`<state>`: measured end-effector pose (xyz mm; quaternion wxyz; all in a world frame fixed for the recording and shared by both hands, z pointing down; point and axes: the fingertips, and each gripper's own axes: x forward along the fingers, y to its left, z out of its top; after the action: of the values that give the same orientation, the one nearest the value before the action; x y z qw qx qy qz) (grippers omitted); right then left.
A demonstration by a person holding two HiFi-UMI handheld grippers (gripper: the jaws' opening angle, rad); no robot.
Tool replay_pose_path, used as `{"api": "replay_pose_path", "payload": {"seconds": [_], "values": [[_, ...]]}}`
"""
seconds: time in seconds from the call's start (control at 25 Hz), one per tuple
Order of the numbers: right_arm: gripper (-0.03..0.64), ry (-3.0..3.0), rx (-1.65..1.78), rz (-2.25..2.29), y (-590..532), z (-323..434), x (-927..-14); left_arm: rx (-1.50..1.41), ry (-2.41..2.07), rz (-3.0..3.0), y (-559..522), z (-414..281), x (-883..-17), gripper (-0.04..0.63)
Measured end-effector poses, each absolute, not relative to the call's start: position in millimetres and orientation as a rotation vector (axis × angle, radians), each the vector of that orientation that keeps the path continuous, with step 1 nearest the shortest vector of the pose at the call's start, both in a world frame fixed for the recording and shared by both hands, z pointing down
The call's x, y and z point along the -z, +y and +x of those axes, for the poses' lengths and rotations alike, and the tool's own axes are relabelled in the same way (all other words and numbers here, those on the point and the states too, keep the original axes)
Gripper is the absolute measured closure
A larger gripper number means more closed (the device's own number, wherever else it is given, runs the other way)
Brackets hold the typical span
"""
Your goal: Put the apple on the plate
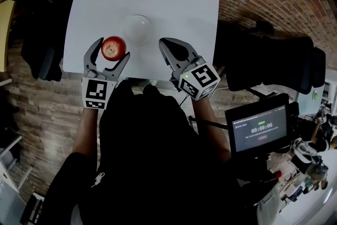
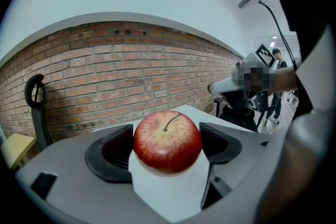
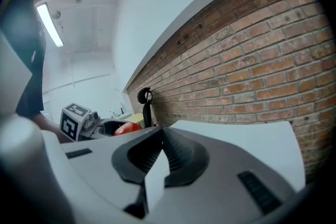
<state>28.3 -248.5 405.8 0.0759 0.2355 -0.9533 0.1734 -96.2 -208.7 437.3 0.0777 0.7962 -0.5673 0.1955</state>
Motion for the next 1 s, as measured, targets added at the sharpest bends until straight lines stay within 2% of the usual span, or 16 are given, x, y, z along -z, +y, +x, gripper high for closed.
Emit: {"api": "replay_pose_path", "payload": {"seconds": [0.48, 1.0], "values": [[0.614, -2.819, -0.526, 0.906, -239.0, 14.1, -398.4, -0.561, -1.526, 2.542, -223.8, -107.4, -436.2, 0.196], [0.614, -2.690, -0.607, 1.069, -254.3, 35.4, -429.8, -0.632, -1.295, 2.620, -265.3, -86.7, -486.0, 0.196]]}}
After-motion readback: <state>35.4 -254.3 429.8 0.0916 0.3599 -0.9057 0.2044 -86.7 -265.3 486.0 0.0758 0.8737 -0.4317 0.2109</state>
